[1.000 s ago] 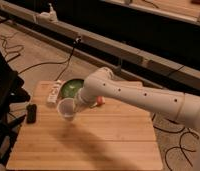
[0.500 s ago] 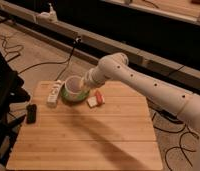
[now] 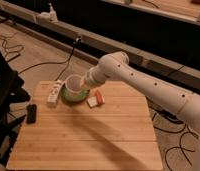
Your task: Place the ceramic cup in the ceramic bowl
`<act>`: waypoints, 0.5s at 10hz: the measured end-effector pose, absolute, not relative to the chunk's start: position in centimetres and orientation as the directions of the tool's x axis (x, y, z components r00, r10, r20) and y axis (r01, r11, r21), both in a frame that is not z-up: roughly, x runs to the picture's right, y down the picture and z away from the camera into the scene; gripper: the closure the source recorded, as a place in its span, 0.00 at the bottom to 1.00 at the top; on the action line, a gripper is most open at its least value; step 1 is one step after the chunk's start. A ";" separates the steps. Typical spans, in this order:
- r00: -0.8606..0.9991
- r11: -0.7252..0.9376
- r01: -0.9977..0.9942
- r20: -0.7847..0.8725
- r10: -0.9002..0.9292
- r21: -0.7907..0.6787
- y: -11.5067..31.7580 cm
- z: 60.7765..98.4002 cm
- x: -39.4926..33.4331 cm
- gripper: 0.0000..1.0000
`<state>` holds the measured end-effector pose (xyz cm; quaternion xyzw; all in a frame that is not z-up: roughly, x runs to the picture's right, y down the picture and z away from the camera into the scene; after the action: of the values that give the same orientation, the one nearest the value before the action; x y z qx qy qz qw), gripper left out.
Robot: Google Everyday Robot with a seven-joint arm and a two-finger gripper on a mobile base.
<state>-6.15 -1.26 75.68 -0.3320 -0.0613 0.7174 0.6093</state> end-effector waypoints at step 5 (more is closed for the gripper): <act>-0.036 -0.191 -0.915 -0.401 0.915 -0.354 -5.7 80.6 -5.0 1.00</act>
<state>-5.03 -5.71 80.56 -0.2786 0.0000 0.7197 0.6359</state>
